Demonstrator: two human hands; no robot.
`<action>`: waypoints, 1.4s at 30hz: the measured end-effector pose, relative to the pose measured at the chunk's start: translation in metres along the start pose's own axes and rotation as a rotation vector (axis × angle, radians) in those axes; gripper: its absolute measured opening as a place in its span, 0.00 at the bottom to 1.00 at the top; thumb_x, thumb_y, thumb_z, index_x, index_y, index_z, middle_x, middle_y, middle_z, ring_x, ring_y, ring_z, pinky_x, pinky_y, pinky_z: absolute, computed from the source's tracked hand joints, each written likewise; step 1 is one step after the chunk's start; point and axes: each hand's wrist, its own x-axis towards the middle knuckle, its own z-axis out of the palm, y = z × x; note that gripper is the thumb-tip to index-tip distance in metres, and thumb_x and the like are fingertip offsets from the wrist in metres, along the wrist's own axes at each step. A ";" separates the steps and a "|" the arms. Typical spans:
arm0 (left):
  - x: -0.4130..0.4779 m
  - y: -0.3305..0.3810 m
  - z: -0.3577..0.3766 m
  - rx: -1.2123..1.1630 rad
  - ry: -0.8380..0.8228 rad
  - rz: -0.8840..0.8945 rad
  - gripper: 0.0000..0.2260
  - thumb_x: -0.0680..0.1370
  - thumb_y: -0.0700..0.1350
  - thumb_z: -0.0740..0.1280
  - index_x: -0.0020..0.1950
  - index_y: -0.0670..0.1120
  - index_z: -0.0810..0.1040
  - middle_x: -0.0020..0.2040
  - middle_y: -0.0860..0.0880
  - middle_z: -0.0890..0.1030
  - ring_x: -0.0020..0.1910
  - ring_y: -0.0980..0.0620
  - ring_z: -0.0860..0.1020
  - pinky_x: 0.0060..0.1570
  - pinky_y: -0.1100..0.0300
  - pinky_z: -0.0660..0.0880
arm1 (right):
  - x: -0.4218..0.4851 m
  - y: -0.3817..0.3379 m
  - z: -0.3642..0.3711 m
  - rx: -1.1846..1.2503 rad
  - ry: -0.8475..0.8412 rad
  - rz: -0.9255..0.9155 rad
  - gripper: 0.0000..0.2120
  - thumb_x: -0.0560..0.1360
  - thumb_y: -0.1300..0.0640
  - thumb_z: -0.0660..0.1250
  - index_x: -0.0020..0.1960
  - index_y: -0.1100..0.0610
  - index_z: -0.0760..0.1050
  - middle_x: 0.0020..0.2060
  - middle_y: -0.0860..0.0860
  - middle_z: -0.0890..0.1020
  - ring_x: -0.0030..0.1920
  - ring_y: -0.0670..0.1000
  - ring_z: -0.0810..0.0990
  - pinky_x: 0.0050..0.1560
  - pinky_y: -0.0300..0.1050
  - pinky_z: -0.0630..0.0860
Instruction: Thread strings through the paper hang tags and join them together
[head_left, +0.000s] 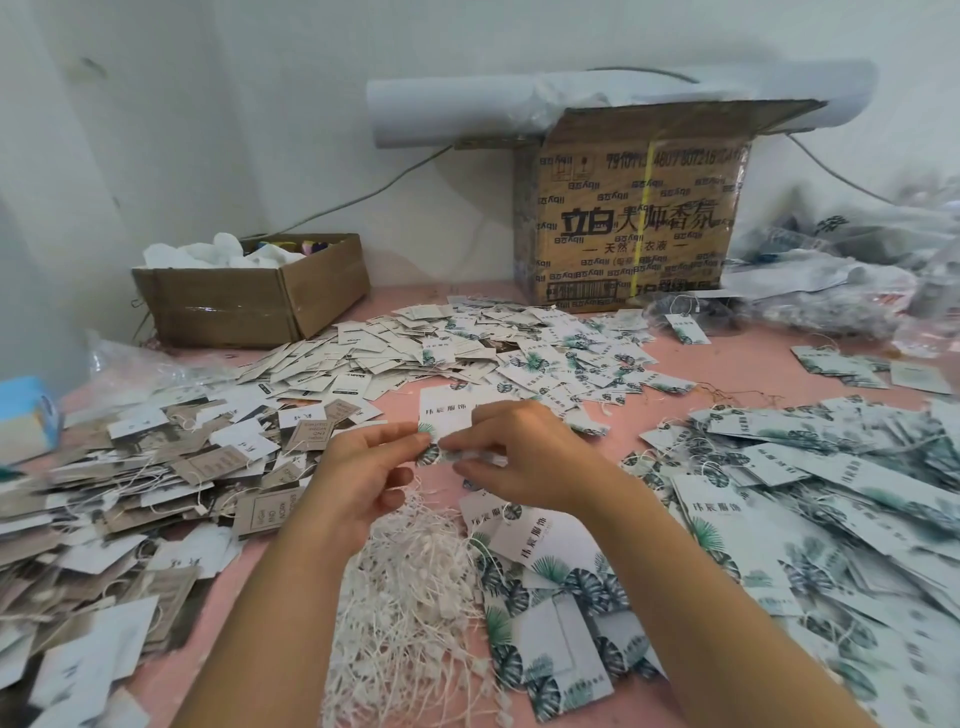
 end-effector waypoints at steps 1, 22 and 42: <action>0.000 -0.001 0.000 0.001 0.005 0.001 0.07 0.71 0.35 0.71 0.48 0.42 0.79 0.31 0.50 0.79 0.23 0.57 0.70 0.18 0.67 0.62 | 0.000 0.001 0.000 0.028 -0.015 0.054 0.12 0.75 0.56 0.66 0.57 0.56 0.80 0.34 0.44 0.74 0.32 0.40 0.69 0.35 0.38 0.65; 0.000 -0.002 0.002 0.029 -0.101 0.047 0.08 0.73 0.33 0.68 0.49 0.43 0.78 0.39 0.47 0.83 0.36 0.52 0.80 0.28 0.64 0.76 | -0.026 0.064 0.009 -0.074 -0.009 1.023 0.21 0.71 0.44 0.70 0.33 0.57 0.64 0.28 0.51 0.71 0.30 0.51 0.69 0.29 0.40 0.64; -0.009 0.001 0.014 0.155 -0.223 0.230 0.08 0.74 0.33 0.67 0.50 0.44 0.76 0.40 0.50 0.84 0.38 0.52 0.80 0.36 0.59 0.77 | -0.002 0.011 -0.023 0.394 0.154 0.654 0.15 0.74 0.54 0.68 0.34 0.59 0.68 0.25 0.50 0.66 0.24 0.47 0.62 0.27 0.38 0.60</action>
